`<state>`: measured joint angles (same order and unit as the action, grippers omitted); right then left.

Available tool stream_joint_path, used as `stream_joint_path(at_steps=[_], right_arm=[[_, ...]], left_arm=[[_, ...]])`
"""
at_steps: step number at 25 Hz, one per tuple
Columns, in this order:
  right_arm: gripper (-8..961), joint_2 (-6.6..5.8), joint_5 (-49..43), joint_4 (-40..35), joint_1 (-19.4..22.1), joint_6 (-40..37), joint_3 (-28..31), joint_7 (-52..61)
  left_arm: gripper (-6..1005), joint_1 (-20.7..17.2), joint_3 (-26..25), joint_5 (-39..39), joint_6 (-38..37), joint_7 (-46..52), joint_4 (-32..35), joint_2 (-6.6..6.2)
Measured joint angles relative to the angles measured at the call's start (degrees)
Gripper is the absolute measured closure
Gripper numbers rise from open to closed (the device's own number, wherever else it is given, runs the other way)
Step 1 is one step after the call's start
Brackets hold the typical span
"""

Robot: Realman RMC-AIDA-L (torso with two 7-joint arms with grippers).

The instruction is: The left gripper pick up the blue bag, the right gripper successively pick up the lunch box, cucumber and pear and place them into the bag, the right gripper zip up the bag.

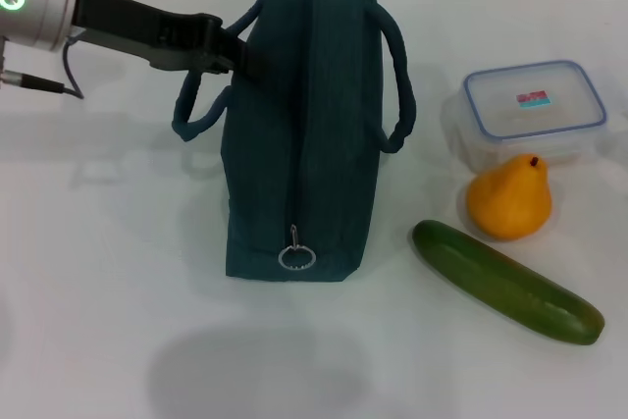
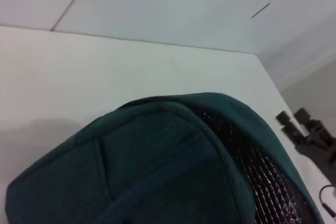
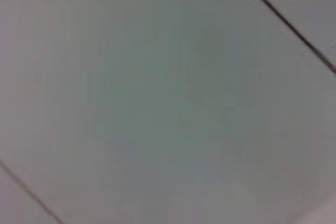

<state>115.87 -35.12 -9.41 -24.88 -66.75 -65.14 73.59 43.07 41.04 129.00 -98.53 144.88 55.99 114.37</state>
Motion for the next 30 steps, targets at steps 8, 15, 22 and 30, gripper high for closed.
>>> stream_joint_path(at_steps=[8,15,22,30], right_arm=[[370,0.34,-0.3,5.8,-2.1,3.4,-0.2,5.3],[376,0.31,-0.4,6.3,-2.3,1.7,-0.2,11.7],[381,0.31,-0.4,6.3,-3.1,1.9,-1.6,15.1],[386,0.32,-0.3,5.9,-4.6,2.7,-1.8,20.0]], left_arm=[[939,0.0,0.2,0.0,0.8,-2.1,0.0,0.71],[939,-0.1,0.3,-0.6,0.9,-3.2,0.1,0.83],[939,-0.4,0.1,-0.8,0.9,-3.9,0.0,1.38],[939,-1.4,0.2,-1.6,0.9,-4.9,0.1,1.60]])
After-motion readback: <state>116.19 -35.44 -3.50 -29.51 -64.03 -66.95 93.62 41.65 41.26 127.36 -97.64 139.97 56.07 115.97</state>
